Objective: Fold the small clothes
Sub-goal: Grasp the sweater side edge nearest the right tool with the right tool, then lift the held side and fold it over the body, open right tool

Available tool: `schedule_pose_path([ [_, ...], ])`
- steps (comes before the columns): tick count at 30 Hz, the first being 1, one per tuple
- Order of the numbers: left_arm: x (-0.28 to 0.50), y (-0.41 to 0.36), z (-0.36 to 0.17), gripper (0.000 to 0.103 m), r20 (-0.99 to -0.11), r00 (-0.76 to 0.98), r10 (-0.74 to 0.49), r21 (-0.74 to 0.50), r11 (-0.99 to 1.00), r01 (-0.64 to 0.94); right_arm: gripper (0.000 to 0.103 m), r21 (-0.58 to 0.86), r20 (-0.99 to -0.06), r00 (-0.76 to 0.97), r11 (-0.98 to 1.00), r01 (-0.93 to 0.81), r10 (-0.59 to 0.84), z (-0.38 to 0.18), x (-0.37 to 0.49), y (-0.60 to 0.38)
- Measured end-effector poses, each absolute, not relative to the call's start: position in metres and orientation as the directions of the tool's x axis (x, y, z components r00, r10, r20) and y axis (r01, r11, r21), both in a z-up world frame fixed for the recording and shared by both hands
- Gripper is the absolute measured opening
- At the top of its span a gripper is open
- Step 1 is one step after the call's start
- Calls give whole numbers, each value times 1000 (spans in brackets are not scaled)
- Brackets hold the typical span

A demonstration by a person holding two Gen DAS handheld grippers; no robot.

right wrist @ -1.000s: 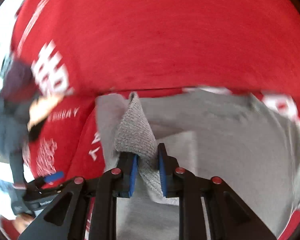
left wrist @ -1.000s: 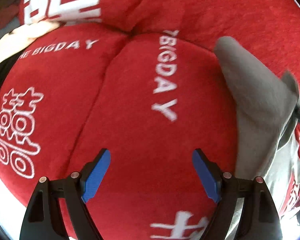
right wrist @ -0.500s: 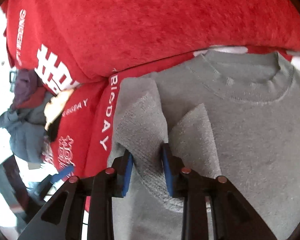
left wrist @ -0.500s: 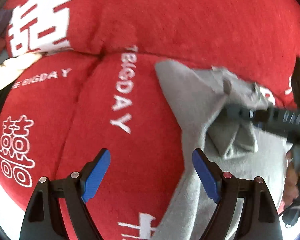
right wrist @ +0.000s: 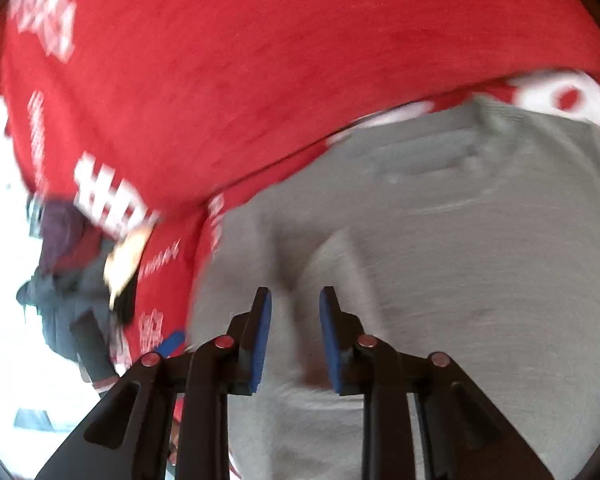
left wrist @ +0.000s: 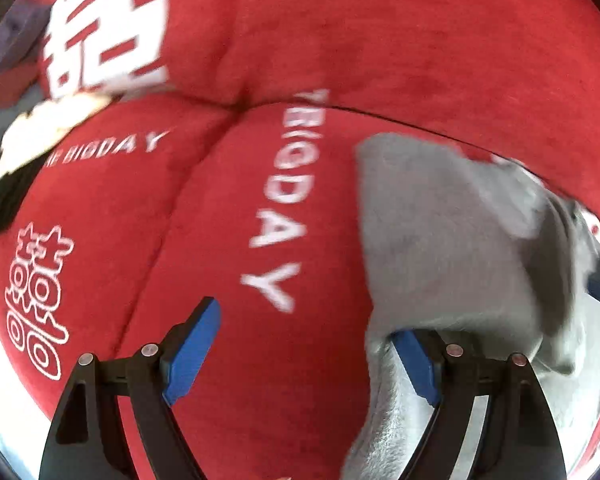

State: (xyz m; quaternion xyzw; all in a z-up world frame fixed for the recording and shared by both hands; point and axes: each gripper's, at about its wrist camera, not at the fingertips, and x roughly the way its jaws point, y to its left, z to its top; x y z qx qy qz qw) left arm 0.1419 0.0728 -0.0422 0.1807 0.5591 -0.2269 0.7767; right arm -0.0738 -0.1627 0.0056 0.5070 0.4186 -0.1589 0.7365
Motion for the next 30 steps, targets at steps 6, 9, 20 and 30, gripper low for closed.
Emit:
schedule_pose_path([
  [6, 143, 89, -50, 85, -962, 229, -151, -2, 839, 544, 64, 581, -803, 551, 501, 641, 226, 4, -79, -154],
  [9, 137, 87, -50, 85, -962, 224, -154, -3, 830, 558, 69, 454, -857, 471, 742, 494, 210, 23, -61, -111],
  [20, 157, 99, -56, 85, -969, 171, -180, -62, 842, 536, 12, -146, -956, 256, 989, -2, -141, -6, -14, -3],
  [30, 160, 101, -57, 87, -968, 154, -199, -82, 828, 555, 15, 592, -786, 618, 255, 764, -25, 13, -175, -212],
])
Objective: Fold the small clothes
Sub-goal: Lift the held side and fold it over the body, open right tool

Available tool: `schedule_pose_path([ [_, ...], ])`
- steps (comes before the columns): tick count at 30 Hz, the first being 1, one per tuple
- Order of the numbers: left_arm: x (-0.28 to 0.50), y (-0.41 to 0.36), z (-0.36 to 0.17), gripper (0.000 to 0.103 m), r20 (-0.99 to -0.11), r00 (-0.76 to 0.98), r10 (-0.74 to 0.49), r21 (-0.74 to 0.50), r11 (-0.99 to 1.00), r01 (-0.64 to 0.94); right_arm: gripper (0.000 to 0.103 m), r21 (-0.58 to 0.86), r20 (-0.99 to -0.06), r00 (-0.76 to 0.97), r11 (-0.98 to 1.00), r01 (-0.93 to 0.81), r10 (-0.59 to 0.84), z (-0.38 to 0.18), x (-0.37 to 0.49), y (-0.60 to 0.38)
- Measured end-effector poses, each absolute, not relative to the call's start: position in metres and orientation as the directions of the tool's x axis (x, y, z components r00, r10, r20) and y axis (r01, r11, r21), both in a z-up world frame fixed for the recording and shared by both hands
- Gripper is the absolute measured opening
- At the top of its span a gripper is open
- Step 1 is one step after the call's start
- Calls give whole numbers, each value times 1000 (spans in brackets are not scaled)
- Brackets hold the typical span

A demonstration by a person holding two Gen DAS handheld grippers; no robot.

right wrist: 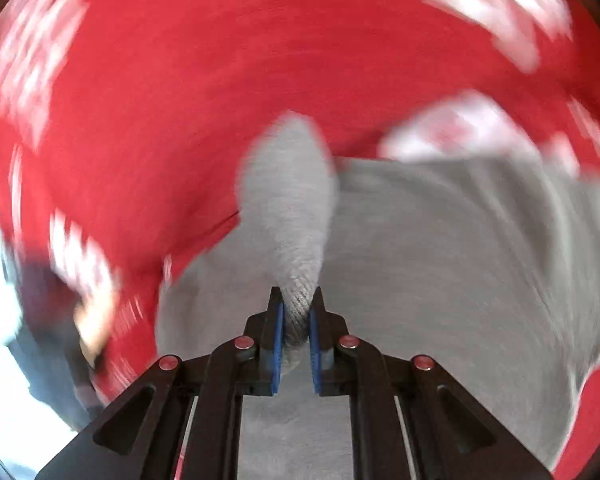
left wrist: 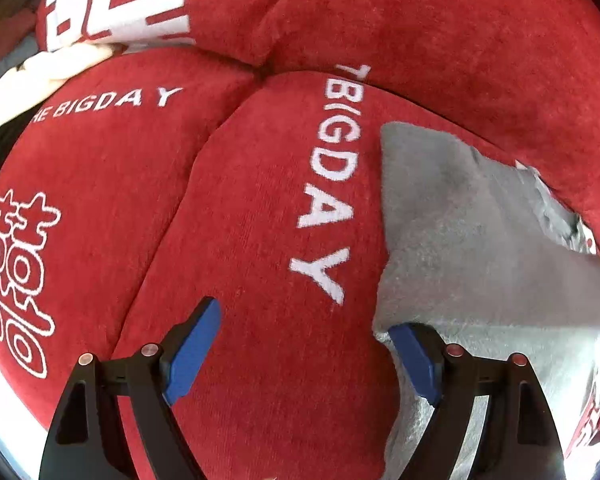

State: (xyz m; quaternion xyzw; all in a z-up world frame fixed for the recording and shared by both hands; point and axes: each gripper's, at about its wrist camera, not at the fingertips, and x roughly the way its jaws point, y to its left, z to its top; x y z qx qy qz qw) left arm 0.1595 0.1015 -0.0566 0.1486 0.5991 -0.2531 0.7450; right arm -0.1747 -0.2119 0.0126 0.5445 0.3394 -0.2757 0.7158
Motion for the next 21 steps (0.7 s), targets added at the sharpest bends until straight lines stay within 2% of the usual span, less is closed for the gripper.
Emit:
schedule_pose_path([
  [3, 153, 100, -55, 87, -968, 172, -181, -52, 821, 569, 29, 623, -782, 623, 78, 779, 19, -18, -213, -221],
  [4, 153, 100, -55, 87, -969, 170, -179, -52, 822, 568, 42, 623, -782, 622, 36, 781, 32, -26, -224, -220],
  [5, 152, 101, -56, 87, -970, 169, -175, -50, 823, 565, 49, 635, -772, 635, 0, 772, 30, -30, -232, -219],
  [8, 149, 99, -54, 87, -970, 181, -161, -29, 821, 571, 49, 689, -722, 692, -96, 718, -2, -36, -246, -220],
  [9, 148, 98, -52, 87, -970, 187, -156, -21, 819, 574, 49, 687, -724, 690, -103, 719, -4, -37, -245, -222],
  [10, 147, 97, -50, 87, -970, 192, -151, -13, 817, 577, 34, 674, -736, 677, -91, 733, 3, -36, -241, -227],
  [11, 146, 98, -47, 87, -969, 196, -148, -7, 813, 582, 7, 658, -751, 660, -65, 750, 11, -33, -236, -231],
  [15, 140, 113, -36, 87, -967, 225, -119, 40, 802, 595, 7, 605, -788, 615, 143, 783, -33, 1, -218, -244],
  [19, 145, 140, -36, 87, -974, 198, -108, 26, 817, 577, 12, 451, -884, 465, 178, 875, -46, -7, -217, -250],
  [21, 145, 151, -34, 87, -977, 169, -132, -10, 816, 578, 13, 445, -889, 457, 171, 879, -37, -6, -229, -241],
])
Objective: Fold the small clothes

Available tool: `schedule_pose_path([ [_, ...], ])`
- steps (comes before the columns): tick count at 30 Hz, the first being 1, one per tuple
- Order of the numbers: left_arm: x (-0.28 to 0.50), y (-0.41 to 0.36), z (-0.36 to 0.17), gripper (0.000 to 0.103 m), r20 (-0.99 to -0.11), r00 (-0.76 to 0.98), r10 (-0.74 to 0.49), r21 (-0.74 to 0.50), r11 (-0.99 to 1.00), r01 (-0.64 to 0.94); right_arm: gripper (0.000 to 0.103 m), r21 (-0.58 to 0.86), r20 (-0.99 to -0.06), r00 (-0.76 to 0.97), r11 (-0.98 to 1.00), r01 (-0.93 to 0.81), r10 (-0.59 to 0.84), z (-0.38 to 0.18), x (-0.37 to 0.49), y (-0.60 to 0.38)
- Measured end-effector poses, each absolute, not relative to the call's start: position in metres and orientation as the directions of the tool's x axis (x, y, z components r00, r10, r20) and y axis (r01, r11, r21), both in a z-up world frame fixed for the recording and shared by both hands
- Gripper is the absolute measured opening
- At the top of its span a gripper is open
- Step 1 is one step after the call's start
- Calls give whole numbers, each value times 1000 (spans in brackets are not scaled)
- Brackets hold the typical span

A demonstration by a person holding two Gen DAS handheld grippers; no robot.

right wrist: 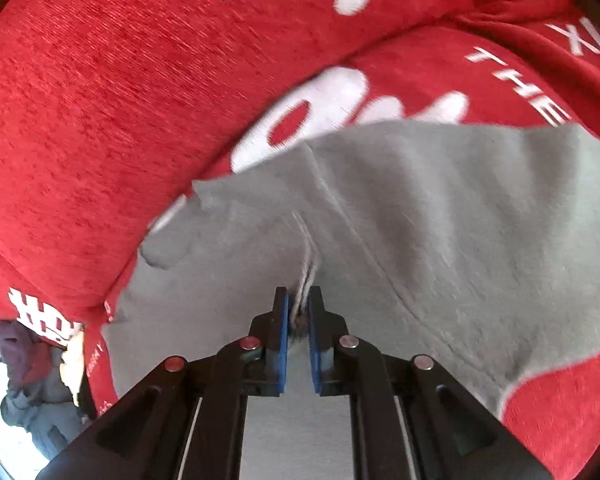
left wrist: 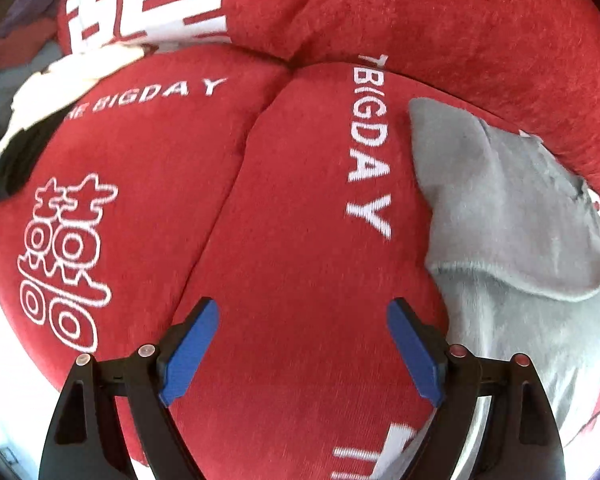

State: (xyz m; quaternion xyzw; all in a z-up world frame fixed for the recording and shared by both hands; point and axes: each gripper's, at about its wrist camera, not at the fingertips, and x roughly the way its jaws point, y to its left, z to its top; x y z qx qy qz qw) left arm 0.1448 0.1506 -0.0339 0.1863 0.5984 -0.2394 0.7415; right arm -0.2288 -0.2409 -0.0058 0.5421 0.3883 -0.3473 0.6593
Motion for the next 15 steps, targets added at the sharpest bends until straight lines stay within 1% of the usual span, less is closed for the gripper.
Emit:
schedule_pose_path([
  [2, 143, 153, -33, 87, -978, 134, -162, -53, 805, 591, 13, 507, -858, 514, 178, 843, 9, -3, -228, -231],
  [4, 139, 152, -32, 87, -977, 87, -196, -104, 790, 604, 15, 581, -813, 574, 203, 788, 98, 0, -219, -201],
  [6, 131, 150, -34, 87, -973, 27, -229, -163, 768, 619, 36, 644, -765, 611, 222, 733, 201, -3, -201, -171],
  [7, 128, 147, -35, 87, -972, 13, -235, -175, 759, 627, 56, 669, -742, 616, 227, 708, 264, -7, -187, -152],
  [8, 122, 145, -36, 87, -972, 3, -234, -177, 745, 643, 59, 690, -720, 620, 226, 688, 312, -12, -177, -135],
  [10, 118, 142, -35, 87, -973, 8, -232, -170, 737, 654, 59, 726, -678, 617, 233, 647, 399, -22, -150, -103],
  [11, 123, 141, -33, 87, -967, 3, -253, -192, 741, 644, 59, 732, -671, 607, 250, 634, 425, -24, -140, -92],
  [13, 138, 138, -32, 87, -959, 5, -285, -221, 755, 617, 59, 734, -671, 589, 287, 616, 451, -34, -113, -74],
  [15, 165, 126, -32, 87, -944, 30, -329, -254, 781, 571, 59, 763, -637, 627, 248, 597, 448, -38, -101, -71],
])
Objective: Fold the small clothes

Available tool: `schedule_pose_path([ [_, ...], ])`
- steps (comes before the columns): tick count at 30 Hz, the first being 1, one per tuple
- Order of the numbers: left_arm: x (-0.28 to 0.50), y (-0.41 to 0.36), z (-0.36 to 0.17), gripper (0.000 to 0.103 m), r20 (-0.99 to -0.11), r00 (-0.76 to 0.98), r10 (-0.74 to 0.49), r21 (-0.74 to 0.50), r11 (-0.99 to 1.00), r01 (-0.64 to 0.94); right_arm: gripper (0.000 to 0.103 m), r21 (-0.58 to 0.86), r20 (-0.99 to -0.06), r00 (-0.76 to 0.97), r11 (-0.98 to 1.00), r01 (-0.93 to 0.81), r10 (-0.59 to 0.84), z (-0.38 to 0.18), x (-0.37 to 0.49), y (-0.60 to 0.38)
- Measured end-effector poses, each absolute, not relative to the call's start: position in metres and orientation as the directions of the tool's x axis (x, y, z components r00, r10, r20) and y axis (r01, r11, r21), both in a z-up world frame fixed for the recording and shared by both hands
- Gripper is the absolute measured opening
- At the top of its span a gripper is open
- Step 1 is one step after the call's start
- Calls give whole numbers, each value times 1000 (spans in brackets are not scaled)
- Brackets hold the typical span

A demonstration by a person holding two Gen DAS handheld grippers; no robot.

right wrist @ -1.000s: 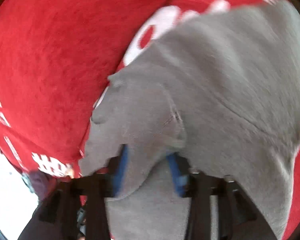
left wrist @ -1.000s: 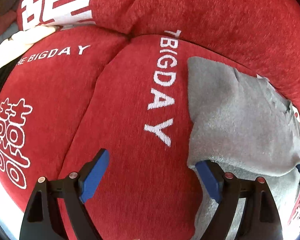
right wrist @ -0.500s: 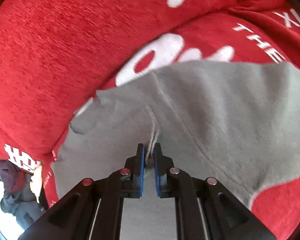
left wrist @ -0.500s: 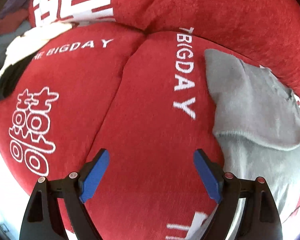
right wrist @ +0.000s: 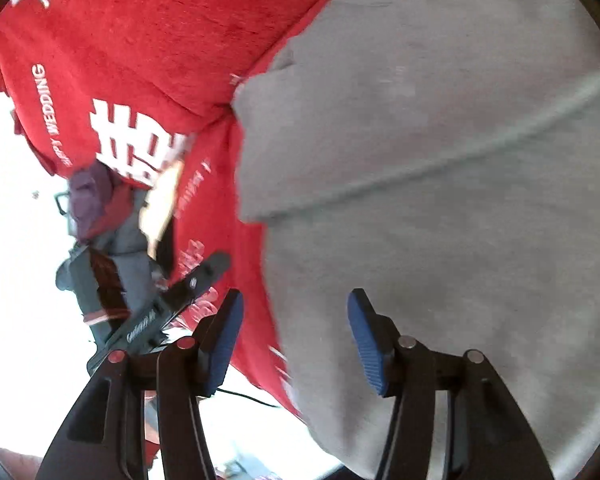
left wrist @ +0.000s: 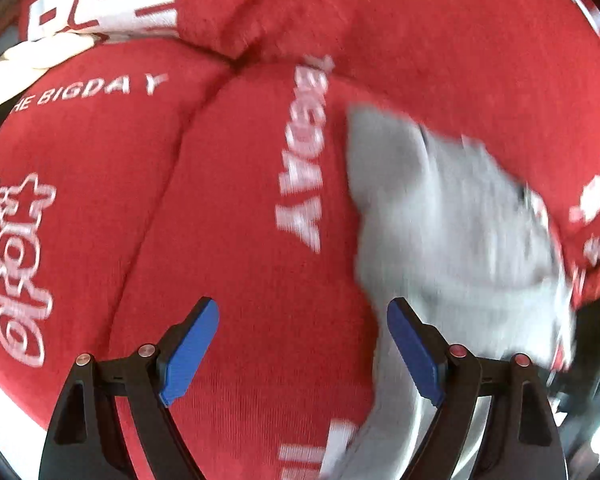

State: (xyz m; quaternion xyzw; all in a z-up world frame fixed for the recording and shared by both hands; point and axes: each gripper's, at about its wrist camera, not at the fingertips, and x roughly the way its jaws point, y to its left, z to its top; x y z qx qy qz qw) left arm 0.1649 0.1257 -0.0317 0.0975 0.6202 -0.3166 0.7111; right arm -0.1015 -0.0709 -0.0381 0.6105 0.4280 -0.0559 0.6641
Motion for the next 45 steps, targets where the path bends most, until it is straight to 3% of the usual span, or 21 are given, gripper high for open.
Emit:
schedule_pose_path([
  [4, 207, 84, -41, 87, -915, 9, -404, -334, 769, 545, 59, 798, -582, 716, 101, 595, 385, -61, -81, -84],
  [12, 236, 4, -73, 85, -924, -30, -380, -311, 707, 635, 59, 789, -579, 747, -8, 615, 327, -72, -117, -100],
  [13, 237, 1, -77, 79, -927, -39, -372, -310, 707, 635, 59, 789, -570, 760, -50, 613, 311, -76, -124, -101],
  [15, 234, 2, -82, 32, -932, -68, -356, -317, 709, 629, 56, 794, -550, 788, -118, 596, 279, -83, -133, -101],
  [16, 234, 2, -83, 26, -940, -63, -336, -299, 717, 629, 49, 792, -549, 794, -143, 594, 259, -85, -136, -103],
  [17, 235, 2, -81, 11, -935, -59, -349, -305, 712, 632, 24, 790, -553, 795, -144, 595, 251, -84, -134, -104],
  [18, 234, 2, -78, 9, -934, -60, -353, -309, 707, 636, 8, 789, -560, 791, -132, 600, 249, -84, -131, -107],
  [23, 247, -6, -71, 8, -936, 20, -350, -247, 699, 671, 7, 815, -563, 792, 3, 579, 235, -59, -106, -132],
  [24, 251, -7, -74, 1, -942, 45, -333, -221, 714, 665, 7, 812, -572, 786, 28, 582, 234, -56, -106, -135],
  [25, 256, -6, -79, 1, -947, 58, -317, -205, 733, 649, 7, 798, -593, 769, 48, 600, 239, -59, -103, -139],
  [29, 263, 11, -78, 1, -947, 78, -312, -204, 771, 603, 15, 722, -677, 664, 112, 683, 317, -78, -96, -134],
  [30, 261, 17, -73, 1, -944, 93, -315, -197, 770, 606, 26, 715, -688, 652, 146, 684, 317, -73, -97, -130],
  [31, 257, 22, -67, 1, -944, 105, -313, -185, 765, 617, 56, 694, -714, 626, 195, 693, 314, -66, -98, -125],
  [32, 254, 27, -64, 1, -945, 109, -310, -178, 763, 622, 62, 694, -716, 621, 225, 684, 319, -60, -97, -119],
  [39, 219, 63, -50, 1, -956, 74, -285, -178, 757, 629, 62, 732, -671, 612, 241, 637, 420, -55, -89, -77],
  [45, 186, 73, -43, 1, -956, 47, -290, -188, 727, 660, 62, 714, -689, 674, 92, 694, 266, -54, -112, -107],
])
